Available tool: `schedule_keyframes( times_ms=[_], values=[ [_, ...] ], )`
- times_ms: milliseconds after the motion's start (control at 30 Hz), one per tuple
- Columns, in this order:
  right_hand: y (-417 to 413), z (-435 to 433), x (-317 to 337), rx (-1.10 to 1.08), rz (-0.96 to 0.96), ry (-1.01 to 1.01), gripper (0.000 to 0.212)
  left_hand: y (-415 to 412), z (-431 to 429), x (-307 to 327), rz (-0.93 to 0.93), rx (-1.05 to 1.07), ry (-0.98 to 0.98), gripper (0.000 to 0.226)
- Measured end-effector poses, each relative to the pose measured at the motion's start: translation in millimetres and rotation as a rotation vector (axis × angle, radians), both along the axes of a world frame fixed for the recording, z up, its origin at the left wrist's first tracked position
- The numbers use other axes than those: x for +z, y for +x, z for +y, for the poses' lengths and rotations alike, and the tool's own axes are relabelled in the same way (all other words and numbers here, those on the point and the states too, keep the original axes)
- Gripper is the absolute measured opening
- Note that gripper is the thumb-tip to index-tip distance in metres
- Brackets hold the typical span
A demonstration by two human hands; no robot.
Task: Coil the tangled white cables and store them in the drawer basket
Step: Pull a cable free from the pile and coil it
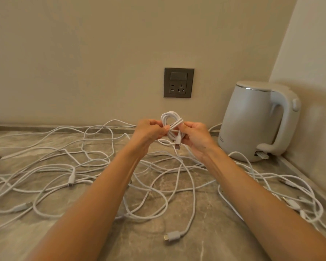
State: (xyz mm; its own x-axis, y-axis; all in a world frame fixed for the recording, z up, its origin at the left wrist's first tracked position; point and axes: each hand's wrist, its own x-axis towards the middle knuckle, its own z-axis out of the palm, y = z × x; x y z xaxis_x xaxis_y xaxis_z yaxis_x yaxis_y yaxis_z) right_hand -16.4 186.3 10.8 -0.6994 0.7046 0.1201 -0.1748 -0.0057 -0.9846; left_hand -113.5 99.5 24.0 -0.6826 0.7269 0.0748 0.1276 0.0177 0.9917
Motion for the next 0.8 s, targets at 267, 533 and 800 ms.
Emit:
schedule_keyframes(
  times_ms=[267,533,800],
  values=[
    [-3,-25,19,0.184,-0.144,0.173,0.015,-3,-30,23,0.262,0.145,-0.051,0.004],
    [-25,-102,43,0.247,-0.229,0.313,0.022,-18,-130,43,0.425,0.311,-0.044,0.021],
    [-59,-232,32,0.543,-0.216,0.351,0.004,-18,-277,29,0.413,0.55,-0.053,0.017]
  ],
)
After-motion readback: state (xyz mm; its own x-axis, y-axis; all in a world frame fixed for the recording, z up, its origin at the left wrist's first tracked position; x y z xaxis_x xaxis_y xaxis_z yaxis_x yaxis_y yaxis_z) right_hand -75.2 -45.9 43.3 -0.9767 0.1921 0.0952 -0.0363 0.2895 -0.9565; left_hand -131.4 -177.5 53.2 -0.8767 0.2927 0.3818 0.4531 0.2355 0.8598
